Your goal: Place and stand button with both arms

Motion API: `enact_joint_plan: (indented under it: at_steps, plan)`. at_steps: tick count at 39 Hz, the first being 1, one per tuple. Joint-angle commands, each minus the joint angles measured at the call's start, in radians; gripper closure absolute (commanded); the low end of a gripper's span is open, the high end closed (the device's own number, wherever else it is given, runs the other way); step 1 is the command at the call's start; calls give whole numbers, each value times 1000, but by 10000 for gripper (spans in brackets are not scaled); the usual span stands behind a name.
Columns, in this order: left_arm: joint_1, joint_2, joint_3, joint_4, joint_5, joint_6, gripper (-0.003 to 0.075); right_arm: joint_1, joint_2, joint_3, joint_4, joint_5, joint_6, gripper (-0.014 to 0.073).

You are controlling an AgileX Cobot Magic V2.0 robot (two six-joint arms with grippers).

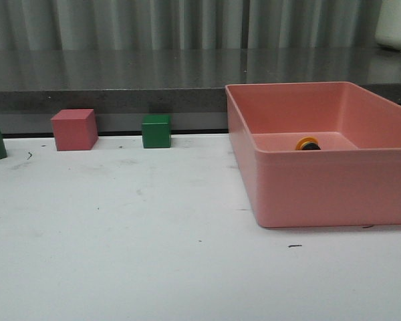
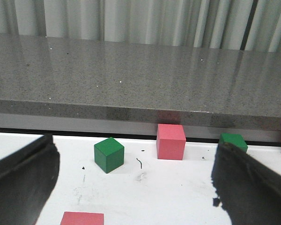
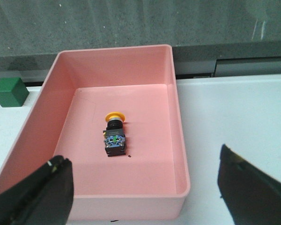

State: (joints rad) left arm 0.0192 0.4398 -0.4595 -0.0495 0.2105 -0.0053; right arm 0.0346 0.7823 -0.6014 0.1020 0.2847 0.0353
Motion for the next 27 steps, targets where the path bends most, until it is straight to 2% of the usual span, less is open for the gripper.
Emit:
enact_joint_plan:
  at_steps: [1,9,16,27]
  plan:
    - [0,13,-36,0,-72,-12,127,-6,156,-129,17,-71,-9,-48]
    - [0,13,-36,0,-73,-12,159,30,462,-348,38,3,-9,-48]
    - [0,13,-36,0,-73,-12,176,102,702,-558,38,191,-9,-48]
    - [0,13,-36,0,-73,-12,176,110,986,-845,37,382,49,-48]
